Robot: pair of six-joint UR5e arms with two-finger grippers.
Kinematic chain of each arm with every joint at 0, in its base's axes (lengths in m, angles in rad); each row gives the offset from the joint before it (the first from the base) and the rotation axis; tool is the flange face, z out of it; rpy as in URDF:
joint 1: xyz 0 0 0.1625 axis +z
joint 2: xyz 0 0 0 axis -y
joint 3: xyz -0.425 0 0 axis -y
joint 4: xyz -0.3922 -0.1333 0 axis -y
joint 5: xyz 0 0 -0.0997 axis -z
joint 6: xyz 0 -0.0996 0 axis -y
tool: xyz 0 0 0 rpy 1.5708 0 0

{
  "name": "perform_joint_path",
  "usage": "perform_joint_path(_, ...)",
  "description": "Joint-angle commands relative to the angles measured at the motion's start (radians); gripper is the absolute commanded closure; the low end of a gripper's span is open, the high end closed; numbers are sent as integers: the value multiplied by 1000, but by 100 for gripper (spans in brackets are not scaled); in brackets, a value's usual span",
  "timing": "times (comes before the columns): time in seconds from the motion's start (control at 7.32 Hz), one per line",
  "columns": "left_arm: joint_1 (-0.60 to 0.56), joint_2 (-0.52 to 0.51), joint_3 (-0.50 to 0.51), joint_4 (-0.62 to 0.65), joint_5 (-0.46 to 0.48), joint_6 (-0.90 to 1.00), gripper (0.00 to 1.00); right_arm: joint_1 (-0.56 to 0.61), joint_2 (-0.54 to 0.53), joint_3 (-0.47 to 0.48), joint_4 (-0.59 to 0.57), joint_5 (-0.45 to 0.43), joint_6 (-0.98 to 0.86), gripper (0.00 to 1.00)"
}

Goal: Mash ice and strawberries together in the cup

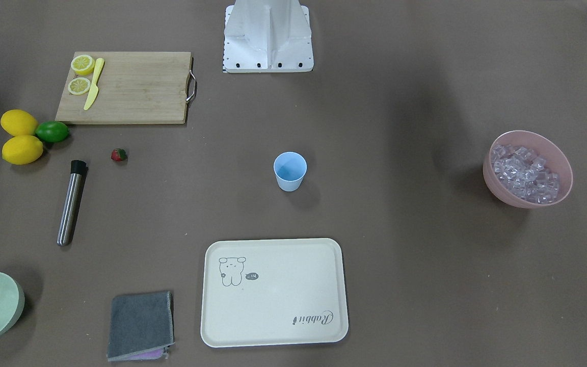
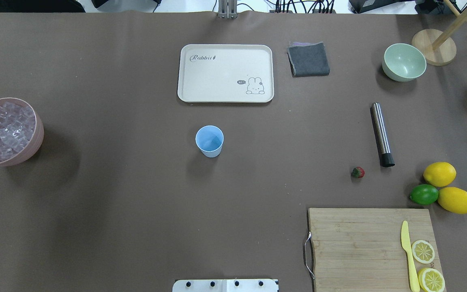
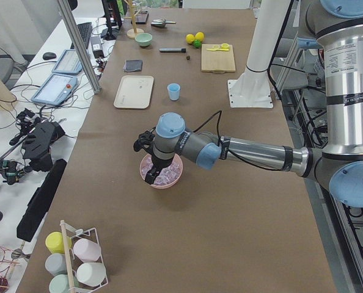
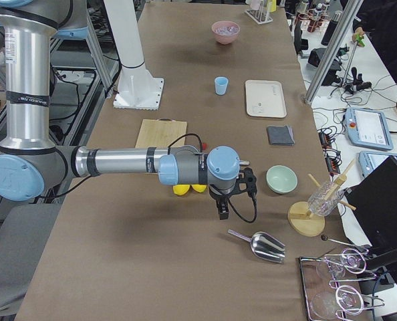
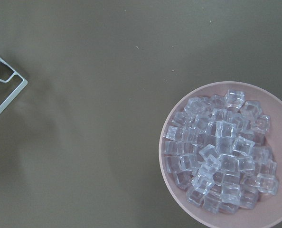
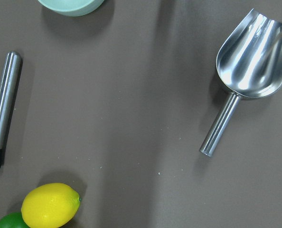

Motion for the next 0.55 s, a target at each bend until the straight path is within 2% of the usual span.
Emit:
perform_joint_path(0.0,126,-3,18,-79,27,-1,2,-8,0,-4,-2,1,-2,0)
perform_joint_path(0.41,194,-34,53,-126,61,31,11,-26,-2,-8,0,-1,-1,0)
